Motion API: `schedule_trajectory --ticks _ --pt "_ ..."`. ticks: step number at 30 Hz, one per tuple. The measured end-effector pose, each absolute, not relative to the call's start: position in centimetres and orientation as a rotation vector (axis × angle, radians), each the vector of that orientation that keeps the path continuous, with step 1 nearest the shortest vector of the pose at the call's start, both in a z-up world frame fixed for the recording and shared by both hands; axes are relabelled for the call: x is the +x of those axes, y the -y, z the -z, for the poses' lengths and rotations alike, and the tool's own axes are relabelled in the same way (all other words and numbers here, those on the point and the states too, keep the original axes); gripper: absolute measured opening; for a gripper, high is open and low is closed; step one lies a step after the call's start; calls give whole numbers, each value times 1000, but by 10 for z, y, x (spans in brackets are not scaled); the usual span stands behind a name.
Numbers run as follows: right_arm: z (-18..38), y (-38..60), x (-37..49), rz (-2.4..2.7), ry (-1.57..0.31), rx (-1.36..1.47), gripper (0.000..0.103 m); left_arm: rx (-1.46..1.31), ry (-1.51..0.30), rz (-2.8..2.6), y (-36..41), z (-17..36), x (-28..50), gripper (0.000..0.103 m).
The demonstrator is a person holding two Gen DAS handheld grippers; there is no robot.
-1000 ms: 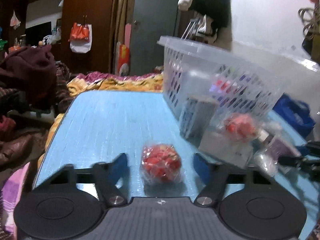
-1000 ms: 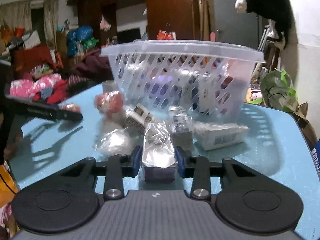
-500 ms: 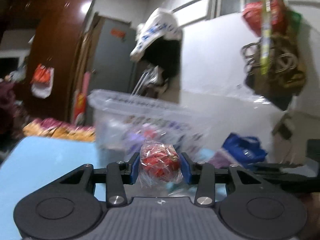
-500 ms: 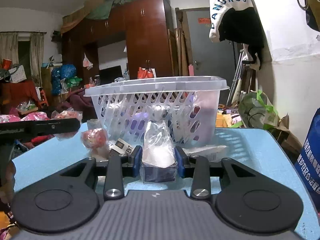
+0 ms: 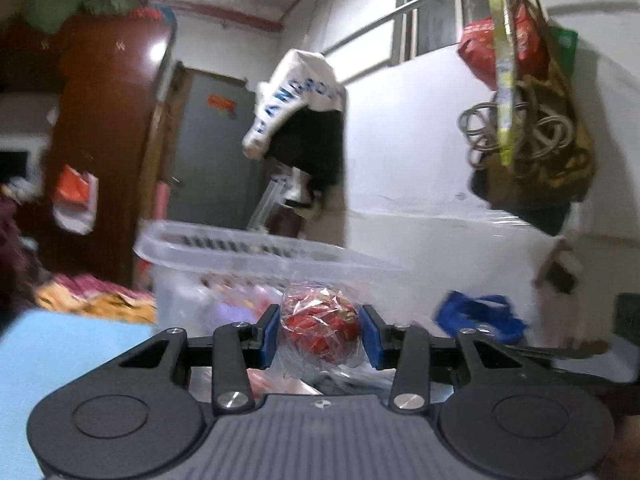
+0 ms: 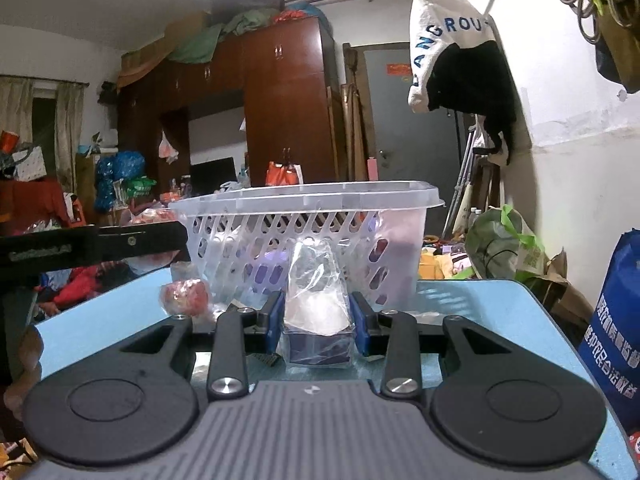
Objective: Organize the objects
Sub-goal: 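Grasp the red wrapped ball with the left tool while the right tool grasps a foil-wrapped pack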
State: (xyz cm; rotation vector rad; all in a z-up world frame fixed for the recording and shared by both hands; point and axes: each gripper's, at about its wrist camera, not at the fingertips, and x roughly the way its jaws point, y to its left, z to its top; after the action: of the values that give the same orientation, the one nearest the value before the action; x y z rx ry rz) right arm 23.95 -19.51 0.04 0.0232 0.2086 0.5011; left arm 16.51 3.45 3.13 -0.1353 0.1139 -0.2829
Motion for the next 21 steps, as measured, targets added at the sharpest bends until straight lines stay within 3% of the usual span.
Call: schedule_trajectory --ticks 21 --pt "-1 200 239 -476 -169 68 38 -116 -144 244 -34 -27 173 46"
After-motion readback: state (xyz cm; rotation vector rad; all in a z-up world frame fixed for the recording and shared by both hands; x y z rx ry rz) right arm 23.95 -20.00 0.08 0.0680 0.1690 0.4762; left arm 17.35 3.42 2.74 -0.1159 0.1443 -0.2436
